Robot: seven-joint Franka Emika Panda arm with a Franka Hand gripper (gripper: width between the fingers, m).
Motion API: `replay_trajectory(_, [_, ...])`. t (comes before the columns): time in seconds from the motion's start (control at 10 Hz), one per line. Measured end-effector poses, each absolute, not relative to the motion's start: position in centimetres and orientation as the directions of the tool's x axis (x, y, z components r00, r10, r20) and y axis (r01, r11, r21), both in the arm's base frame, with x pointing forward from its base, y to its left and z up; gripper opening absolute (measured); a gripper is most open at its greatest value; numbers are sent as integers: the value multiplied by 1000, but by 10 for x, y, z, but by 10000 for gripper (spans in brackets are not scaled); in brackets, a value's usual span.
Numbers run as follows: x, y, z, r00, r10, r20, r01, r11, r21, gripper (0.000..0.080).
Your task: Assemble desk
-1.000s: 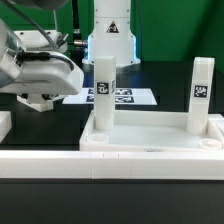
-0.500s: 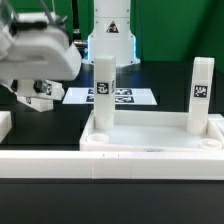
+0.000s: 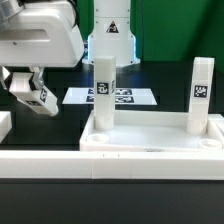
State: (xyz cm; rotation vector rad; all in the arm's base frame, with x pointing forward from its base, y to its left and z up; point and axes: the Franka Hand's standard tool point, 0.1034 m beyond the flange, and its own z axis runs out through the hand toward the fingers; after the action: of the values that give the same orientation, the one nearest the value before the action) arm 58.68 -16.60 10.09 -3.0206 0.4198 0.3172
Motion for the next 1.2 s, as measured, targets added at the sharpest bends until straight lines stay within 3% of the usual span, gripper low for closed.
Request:
replay_trajectory(0.4, [629, -130, 146, 972, -228, 55, -227, -973, -28, 290])
replay_trajectory(0.7, [629, -140, 139, 948, -226, 223, -233, -972, 7, 290])
replay_trajectory(0.9, [631, -125, 145, 940, -258, 223, -263, -965, -9, 290])
replay_trajectory(1.2, [631, -57, 159, 904, -365, 224, -357, -931, -77, 290])
